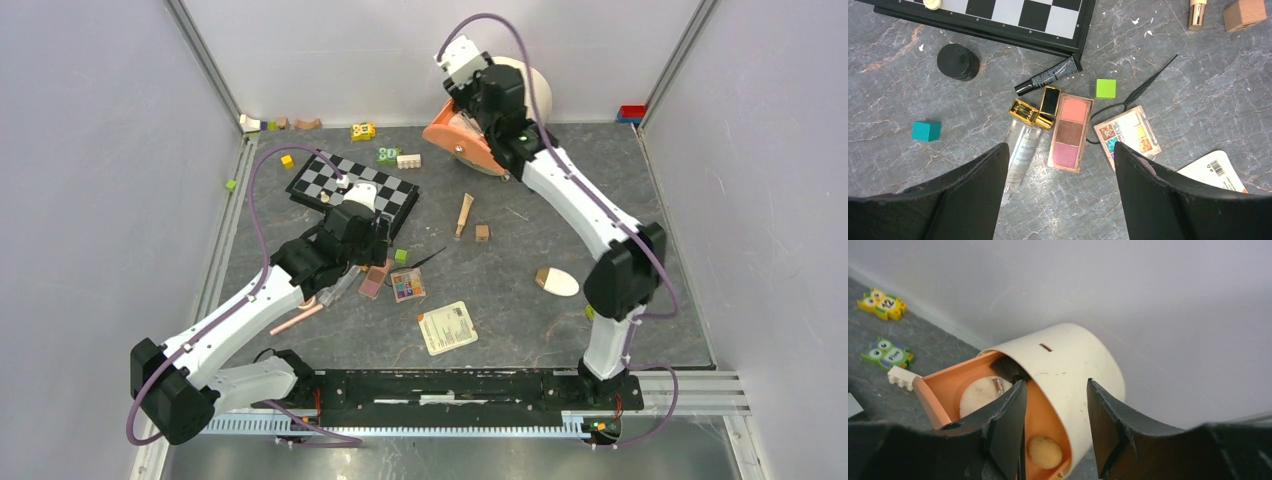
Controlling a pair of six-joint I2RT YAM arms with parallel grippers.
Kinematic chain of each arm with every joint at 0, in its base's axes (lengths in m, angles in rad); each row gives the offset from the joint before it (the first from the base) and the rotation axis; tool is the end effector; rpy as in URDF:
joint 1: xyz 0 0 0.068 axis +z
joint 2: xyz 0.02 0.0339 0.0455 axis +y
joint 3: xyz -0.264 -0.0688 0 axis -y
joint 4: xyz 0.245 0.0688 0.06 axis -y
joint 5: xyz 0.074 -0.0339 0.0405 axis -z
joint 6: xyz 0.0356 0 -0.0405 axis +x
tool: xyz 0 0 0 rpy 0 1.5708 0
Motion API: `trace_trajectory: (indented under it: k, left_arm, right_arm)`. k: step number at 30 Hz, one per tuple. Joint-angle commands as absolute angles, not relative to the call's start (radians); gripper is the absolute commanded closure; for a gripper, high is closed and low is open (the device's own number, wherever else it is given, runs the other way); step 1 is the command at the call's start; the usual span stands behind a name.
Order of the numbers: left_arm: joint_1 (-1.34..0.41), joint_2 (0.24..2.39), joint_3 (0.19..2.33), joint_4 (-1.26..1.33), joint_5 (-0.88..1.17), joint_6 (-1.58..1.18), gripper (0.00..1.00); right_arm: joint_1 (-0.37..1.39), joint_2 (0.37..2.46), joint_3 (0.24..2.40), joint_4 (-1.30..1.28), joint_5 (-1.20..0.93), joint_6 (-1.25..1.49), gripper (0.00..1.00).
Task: Organize the makeup
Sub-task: Place the makeup tool in the drawer, then pick up the makeup tool from the center of the board.
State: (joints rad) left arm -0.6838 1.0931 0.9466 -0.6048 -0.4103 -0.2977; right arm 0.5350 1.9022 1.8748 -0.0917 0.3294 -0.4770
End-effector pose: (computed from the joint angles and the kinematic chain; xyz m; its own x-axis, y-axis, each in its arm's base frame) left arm 0.1855 -0.1328 0.2987 -0.6095 0.1497 -0.7785 0.1826 0.9821 0.0459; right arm 0.4011 0.2243 0.4036 0.0038 -0.5027 -0.8644 -0.2300 0.8408 -0.4900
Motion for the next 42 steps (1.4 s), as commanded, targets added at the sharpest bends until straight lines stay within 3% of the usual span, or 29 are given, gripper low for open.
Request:
trace_trajectory:
  k: [1, 12, 16, 24, 33, 42]
  left_arm:
    - [-0.678, 1.097, 0.950, -0.602, -0.452, -0.269, 0.17]
    - [-0.670, 1.033, 0.947, -0.796, -0.525, -0.565, 0.13]
    - [-0.669, 0.966, 0.933, -0.893, -0.537, -0.697, 0.00]
    - [-0.670, 0.864, 0.887, -1.038, -0.611, -0.903, 0.00]
    - [-0.543, 0.828, 0.738, -1.005, -0.467, -0.976, 0.00]
    - [-0.283, 0.892, 0.658, -0.841, -0.390, -0.877, 0.00]
  right_arm:
    - [0.537, 1.672, 1.819, -0.024, 0.308, -0.372, 0.46]
    - [0.538, 1.227, 1.170, 0.027, 0.089, 0.083, 0.46]
    - [0.538, 1.149, 0.994, 0.023, 0.028, 0.175, 0.49]
    - [0.538, 1.042, 0.711, 0.006, -0.087, 0.289, 0.50]
    - [0.538, 1.052, 0.626, -0.037, -0.144, 0.244, 0.49]
    - [0.538, 1.062, 0.632, -0.052, -0.180, 0.223, 0.47]
